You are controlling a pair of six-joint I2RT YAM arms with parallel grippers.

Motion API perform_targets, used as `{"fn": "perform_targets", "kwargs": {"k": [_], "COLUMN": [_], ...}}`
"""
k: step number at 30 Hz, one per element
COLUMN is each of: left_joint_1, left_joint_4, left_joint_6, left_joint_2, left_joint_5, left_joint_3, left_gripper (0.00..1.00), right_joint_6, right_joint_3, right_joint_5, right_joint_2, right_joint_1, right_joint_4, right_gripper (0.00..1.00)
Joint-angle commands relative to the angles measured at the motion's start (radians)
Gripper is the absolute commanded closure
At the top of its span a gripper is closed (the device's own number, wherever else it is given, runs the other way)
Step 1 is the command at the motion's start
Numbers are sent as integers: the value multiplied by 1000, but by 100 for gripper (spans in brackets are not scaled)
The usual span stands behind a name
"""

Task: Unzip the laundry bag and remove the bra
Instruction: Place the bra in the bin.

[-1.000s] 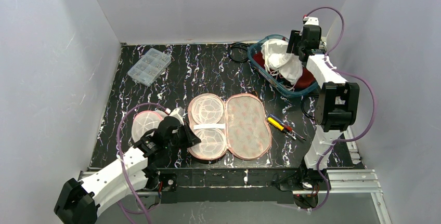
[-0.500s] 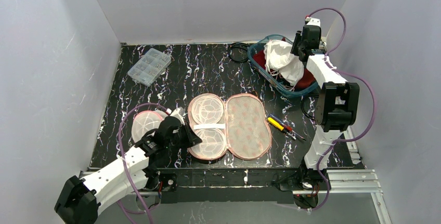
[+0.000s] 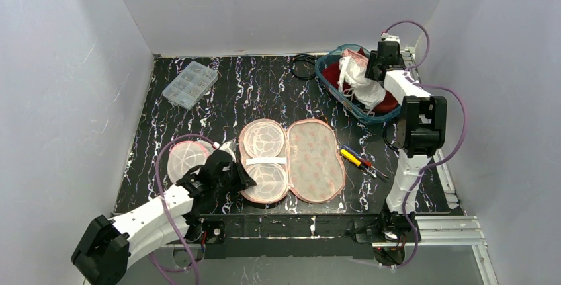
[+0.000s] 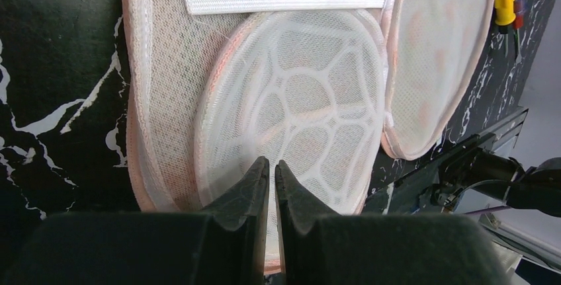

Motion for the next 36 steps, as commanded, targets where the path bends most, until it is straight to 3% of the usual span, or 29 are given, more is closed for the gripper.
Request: {"fn": "perform_targets", "kwargs": {"k": [1, 7, 14, 20, 23, 27, 36], "left_joint_1": [4, 4, 4, 2, 1, -1, 0], "left_joint_4": [34, 38, -8, -43, -55, -57, -48], "left_joint_6": [7, 11, 7, -2, -5, -6, -1], "left_joint_2": [44, 65, -3, -57, -73, -74, -43], "left_joint_5": [11, 23, 13, 11, 9, 12, 3], "left_joint_3": [8, 32, 42, 45, 43, 43, 45], "left_gripper": [92, 92, 92, 92, 92, 92, 92], "right_joint_6": [-4, 39, 142, 224, 254, 264, 295], "right_joint_3": [73, 82, 128, 73, 113, 162, 168], "right_joint_5": [46, 46, -2, -112, -211, -222, -180], "right_joint_2": [30, -28, -162, -213, -167, -92, 26], "right_joint_1": [-3, -3, 8, 66, 92, 129, 139], "right_joint_4": [-23, 1, 9, 58, 17, -39, -32], "right_gripper": [48, 36, 33, 41, 52, 63, 67]}}
